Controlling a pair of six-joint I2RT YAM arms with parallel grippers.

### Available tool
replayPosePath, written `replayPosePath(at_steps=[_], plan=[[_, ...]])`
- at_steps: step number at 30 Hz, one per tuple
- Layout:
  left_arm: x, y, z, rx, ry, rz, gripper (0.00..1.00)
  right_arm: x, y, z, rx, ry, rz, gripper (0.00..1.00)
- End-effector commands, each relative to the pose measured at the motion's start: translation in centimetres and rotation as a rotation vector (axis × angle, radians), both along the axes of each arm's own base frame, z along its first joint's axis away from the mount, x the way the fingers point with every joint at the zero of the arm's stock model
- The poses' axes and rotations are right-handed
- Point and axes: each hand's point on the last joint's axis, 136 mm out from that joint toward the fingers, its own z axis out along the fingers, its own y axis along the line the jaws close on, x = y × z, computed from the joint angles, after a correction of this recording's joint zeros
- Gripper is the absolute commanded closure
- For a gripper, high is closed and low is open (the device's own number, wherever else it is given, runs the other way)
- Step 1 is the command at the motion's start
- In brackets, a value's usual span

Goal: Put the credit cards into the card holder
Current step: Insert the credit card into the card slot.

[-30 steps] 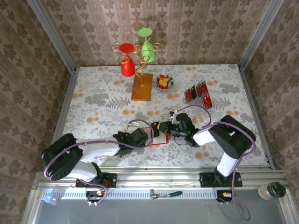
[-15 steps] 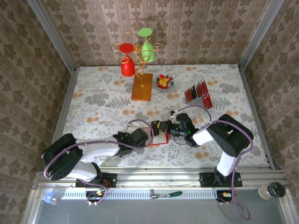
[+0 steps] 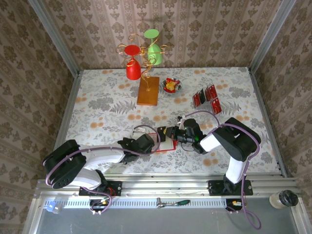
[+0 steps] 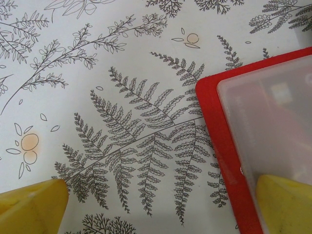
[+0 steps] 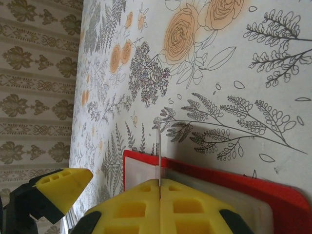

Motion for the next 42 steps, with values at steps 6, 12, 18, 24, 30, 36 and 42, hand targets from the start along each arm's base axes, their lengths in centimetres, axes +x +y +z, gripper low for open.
replayPosePath(at_steps=[6, 12, 18, 24, 30, 36, 42], plan=[[-0.9, 1.8, -0.9, 0.067, 0.027, 0.010, 0.00, -1.5, -0.4, -1.1, -0.008, 0.014, 0.039, 1.00], [-0.9, 1.8, -0.8, 0.064, 0.024, 0.013, 0.00, -2.4, -0.3, -1.4, -0.012, 0.025, 0.058, 1.00], [-0.9, 1.8, -0.9, 0.065, 0.025, 0.012, 0.00, -3.1, -0.1, -1.8, -0.018, 0.038, 0.072, 1.00], [-0.9, 1.8, -0.9, 0.066, 0.025, 0.013, 0.00, -3.5, 0.0, -2.0, -0.015, 0.045, 0.080, 1.00], [-0.9, 1.8, -0.9, 0.066, 0.025, 0.012, 0.00, -3.8, -0.2, -2.3, -0.019, 0.057, 0.076, 1.00], [-0.9, 1.9, -0.9, 0.067, 0.025, 0.012, 0.00, -4.4, -0.2, -2.8, -0.026, 0.077, 0.088, 1.00], [-0.9, 1.9, -1.0, 0.067, 0.026, 0.014, 0.00, -4.8, -0.1, -3.2, -0.031, 0.093, 0.099, 1.00]])
